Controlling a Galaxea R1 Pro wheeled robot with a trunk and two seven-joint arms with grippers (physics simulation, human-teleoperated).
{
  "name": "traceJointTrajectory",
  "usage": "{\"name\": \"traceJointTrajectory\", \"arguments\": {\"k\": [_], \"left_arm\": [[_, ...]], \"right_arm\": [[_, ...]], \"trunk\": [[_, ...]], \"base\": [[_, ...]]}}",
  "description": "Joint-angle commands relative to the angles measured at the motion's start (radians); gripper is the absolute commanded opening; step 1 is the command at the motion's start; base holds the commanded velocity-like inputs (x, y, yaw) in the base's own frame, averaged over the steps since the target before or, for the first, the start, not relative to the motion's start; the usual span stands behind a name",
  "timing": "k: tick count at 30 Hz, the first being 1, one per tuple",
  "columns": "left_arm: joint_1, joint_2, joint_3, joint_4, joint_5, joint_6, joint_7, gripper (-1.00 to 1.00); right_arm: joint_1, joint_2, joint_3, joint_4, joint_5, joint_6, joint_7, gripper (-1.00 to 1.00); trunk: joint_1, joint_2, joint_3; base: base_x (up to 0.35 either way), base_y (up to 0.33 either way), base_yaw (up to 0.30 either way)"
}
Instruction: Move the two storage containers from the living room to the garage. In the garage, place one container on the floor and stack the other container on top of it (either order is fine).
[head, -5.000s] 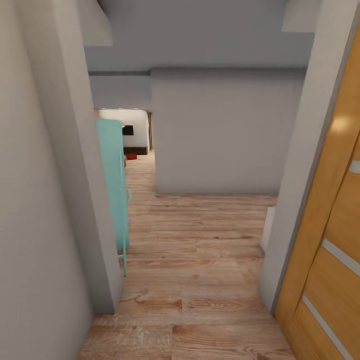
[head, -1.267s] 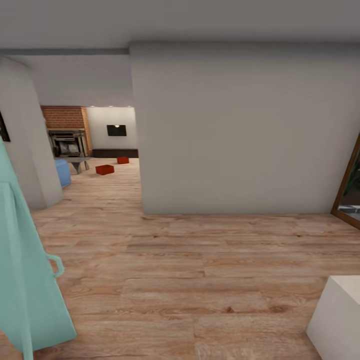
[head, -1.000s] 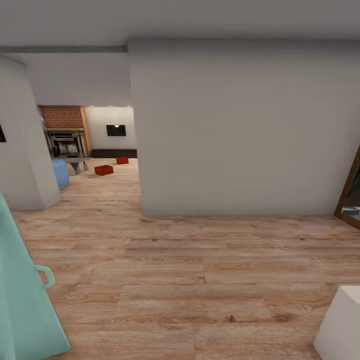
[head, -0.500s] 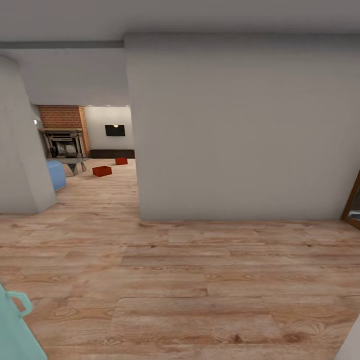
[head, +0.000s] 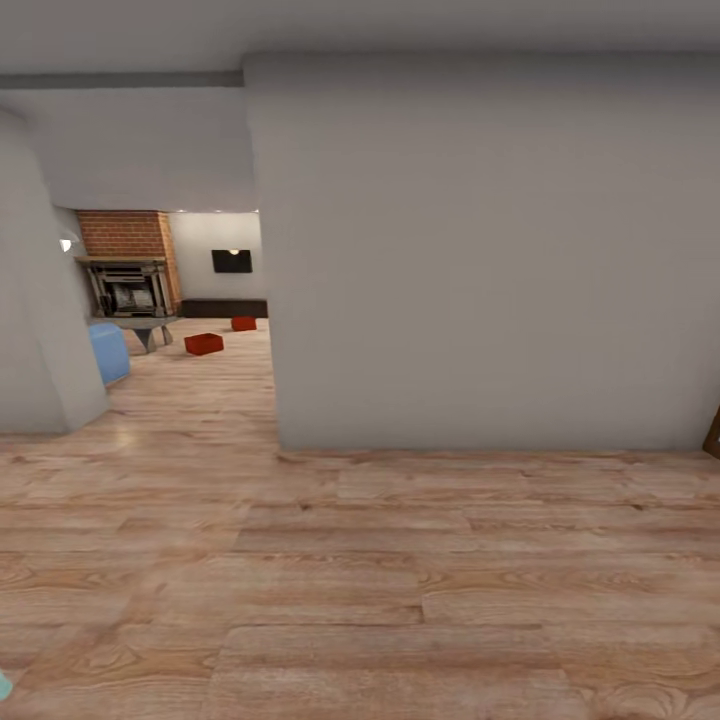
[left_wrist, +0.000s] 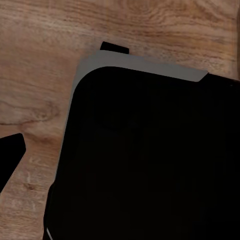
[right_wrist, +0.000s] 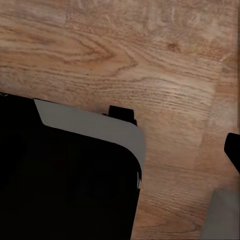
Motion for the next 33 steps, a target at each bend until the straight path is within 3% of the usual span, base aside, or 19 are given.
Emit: {"name": "traceJointTrajectory", "arguments": {"k": [1,13,33], "left_arm": [[0.0,0.0,0.0,0.0,0.004,-0.001,0.0,1.0],[0.0,-0.001,0.0,-0.002,0.004,-0.001,0.001,1.0],[0.0,-0.001,0.0,-0.002,0.003,-0.007,0.001,1.0]], "right_arm": [[-0.001,0.0,0.005,0.003,-0.006,-0.006,0.001,1.0],[-0.001,-0.001,-0.002,0.003,-0.019,-0.009,-0.006,1.0],[-0.001,-0.007,0.016,0.003,-0.007,-0.007,-0.01,1.0]], "trunk": [[0.001,0.0,-0.001],[0.001,0.0,-0.001],[0.001,0.0,-0.001]], "base": [[0.324,0.0,0.182],[0.324,0.0,0.228],[0.324,0.0,0.006]]}}
